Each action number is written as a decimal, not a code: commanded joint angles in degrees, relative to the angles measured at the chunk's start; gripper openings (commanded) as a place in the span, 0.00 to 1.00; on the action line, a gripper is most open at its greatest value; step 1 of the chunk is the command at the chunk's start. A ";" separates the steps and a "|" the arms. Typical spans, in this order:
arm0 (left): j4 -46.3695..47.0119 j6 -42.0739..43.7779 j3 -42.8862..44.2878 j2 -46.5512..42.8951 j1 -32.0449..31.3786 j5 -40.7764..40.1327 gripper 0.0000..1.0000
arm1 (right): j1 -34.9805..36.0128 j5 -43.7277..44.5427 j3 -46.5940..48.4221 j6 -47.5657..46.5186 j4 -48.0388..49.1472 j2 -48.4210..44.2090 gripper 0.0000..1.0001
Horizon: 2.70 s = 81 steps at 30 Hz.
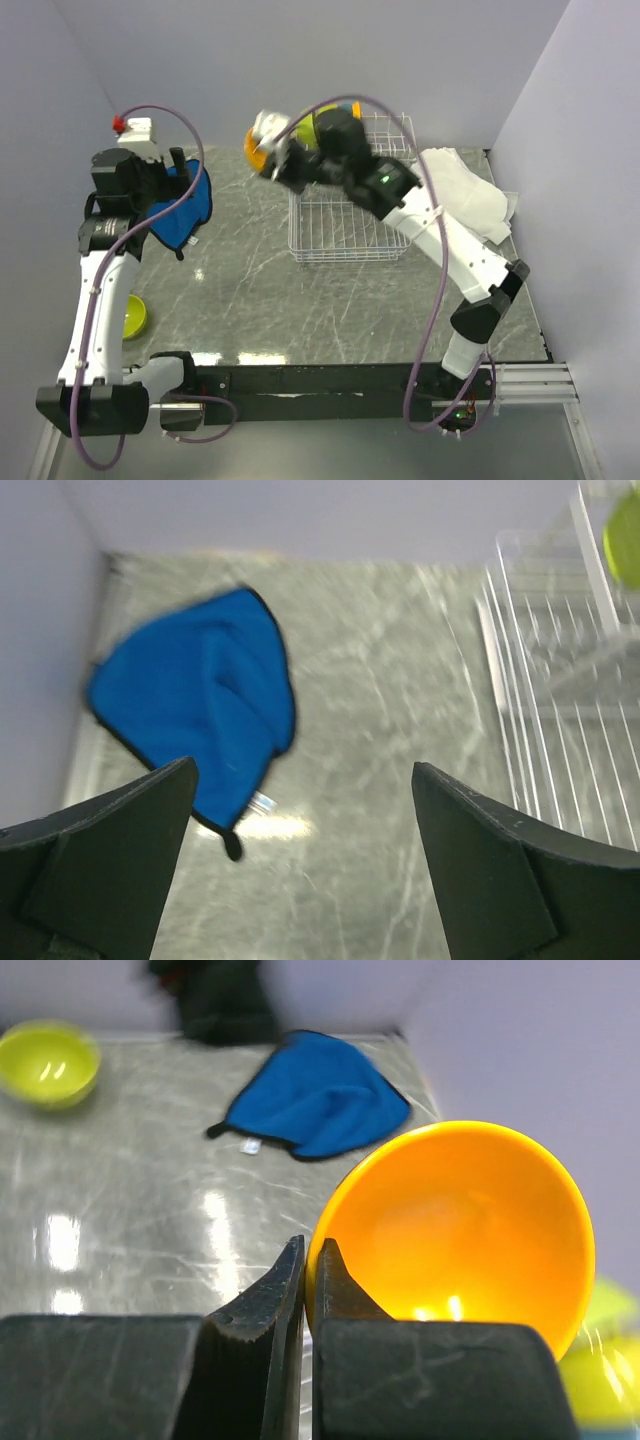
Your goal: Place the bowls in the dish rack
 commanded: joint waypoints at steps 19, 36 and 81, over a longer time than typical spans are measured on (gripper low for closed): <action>-1.23 19.85 0.51 13.22 -1.19 21.09 0.99 | -49.47 -36.12 -12.25 90.01 59.59 2.13 0.00; -21.42 28.28 20.35 26.22 -1.19 14.86 0.99 | -51.93 -33.83 -14.80 110.32 79.03 14.44 0.00; -23.20 26.18 23.89 29.65 -3.47 10.81 0.99 | -48.15 -30.31 -19.11 110.94 75.44 21.56 0.11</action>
